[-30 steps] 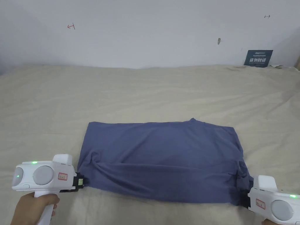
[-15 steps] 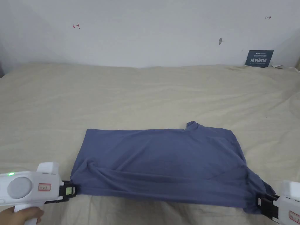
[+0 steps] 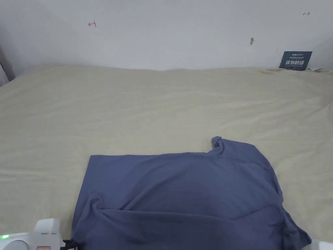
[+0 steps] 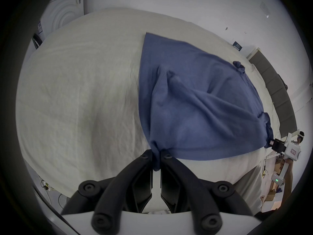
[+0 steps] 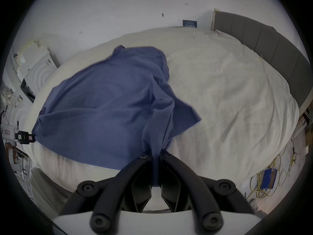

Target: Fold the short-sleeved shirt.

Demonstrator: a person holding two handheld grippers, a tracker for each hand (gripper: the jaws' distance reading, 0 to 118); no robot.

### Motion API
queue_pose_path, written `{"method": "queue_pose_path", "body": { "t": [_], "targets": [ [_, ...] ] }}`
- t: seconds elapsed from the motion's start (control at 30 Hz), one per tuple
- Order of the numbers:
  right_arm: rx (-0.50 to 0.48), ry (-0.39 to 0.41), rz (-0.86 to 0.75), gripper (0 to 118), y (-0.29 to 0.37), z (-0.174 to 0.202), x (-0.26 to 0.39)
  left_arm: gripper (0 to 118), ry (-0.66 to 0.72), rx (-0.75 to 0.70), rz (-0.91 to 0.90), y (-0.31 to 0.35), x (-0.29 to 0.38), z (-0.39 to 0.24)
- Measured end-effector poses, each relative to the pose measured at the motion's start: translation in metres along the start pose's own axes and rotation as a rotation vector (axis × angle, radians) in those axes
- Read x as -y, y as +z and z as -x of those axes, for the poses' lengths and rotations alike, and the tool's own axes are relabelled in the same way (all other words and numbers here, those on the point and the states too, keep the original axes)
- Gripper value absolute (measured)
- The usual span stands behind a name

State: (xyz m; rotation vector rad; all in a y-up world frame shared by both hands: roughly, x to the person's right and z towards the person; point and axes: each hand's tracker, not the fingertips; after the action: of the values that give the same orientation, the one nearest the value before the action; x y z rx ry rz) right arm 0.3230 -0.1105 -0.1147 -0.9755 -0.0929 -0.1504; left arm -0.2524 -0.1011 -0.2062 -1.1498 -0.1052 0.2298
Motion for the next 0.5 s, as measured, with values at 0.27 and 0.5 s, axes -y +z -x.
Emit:
{"method": "queue_pose_path", "body": {
  "t": [0.27,0.5],
  "targets": [
    [0.005,-0.025,-0.013,6,0.000,-0.004,-0.001,7,0.027,-0.001,-0.031,0.007,0.000,-0.001],
    [0.030,0.011,-0.130,61,0.031,0.002,-0.020,71,-0.016,-0.031,-0.092,0.034,-0.007,-0.014]
  ]
}}
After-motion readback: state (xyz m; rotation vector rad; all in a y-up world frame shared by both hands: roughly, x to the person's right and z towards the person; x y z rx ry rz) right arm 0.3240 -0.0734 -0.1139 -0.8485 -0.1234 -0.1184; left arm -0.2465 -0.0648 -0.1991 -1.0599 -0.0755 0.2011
